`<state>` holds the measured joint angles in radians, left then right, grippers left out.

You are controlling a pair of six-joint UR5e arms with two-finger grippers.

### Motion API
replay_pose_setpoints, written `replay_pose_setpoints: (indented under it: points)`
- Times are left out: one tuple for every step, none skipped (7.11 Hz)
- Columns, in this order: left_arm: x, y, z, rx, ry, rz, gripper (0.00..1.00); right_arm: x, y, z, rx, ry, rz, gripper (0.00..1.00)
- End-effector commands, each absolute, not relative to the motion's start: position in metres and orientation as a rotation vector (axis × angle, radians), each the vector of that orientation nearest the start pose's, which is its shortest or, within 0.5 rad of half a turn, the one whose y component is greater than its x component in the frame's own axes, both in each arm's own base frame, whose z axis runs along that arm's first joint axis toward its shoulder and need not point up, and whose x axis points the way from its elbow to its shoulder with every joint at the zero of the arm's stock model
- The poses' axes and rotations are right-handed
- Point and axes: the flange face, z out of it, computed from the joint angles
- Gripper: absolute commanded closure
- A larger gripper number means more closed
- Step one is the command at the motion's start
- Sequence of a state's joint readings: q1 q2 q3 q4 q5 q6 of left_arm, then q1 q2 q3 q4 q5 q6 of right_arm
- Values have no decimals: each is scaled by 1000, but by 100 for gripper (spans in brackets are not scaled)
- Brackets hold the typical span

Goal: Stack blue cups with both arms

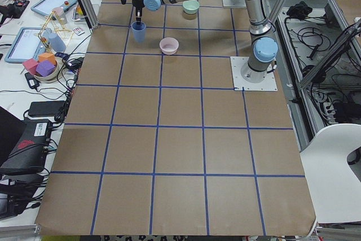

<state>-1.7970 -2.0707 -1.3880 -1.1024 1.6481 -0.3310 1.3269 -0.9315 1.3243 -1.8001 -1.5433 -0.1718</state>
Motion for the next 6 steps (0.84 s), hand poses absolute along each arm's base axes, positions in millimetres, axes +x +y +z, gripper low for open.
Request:
replay_pose_setpoints:
  points:
    - [-387, -602, 304, -207, 3127, -288, 100, -36, -710, 252, 114, 3073, 213, 100]
    - [-415, -587, 297, -153, 3137, -292, 100, -36, -710, 256, 116, 3075, 204, 100]
    - [-423, -582, 289, -130, 3137, -274, 100, -37, -712, 271, 116, 3082, 170, 100]
    - [-421, -581, 285, -115, 3127, -265, 36, -38, -713, 285, 119, 3078, 182, 100]
    - [-415, -584, 288, -125, 3129, -270, 0, -38, -717, 305, 119, 3075, 184, 100]
    - [-400, -593, 308, -164, 3135, -306, 0, -34, -719, 327, 118, 3055, 181, 100]
